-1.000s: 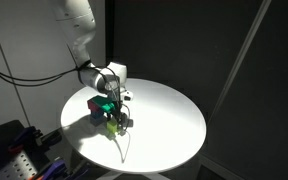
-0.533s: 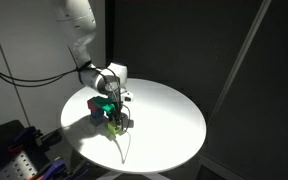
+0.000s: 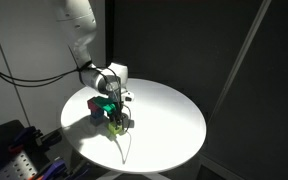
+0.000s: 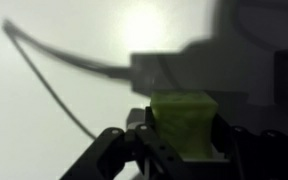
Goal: Put the green block on the pink block
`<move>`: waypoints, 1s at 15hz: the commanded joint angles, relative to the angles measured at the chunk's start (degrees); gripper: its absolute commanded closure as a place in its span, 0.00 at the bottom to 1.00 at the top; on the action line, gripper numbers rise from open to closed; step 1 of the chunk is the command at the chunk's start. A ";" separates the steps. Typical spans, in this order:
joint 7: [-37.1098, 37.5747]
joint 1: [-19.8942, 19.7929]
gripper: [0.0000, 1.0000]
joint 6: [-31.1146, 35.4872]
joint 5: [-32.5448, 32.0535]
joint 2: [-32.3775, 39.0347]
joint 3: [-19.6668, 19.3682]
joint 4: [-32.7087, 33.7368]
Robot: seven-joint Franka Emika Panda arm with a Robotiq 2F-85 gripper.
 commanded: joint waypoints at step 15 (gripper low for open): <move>-1.21 0.84 0.72 -6.57 -1.03 -6.31 -1.02 -0.12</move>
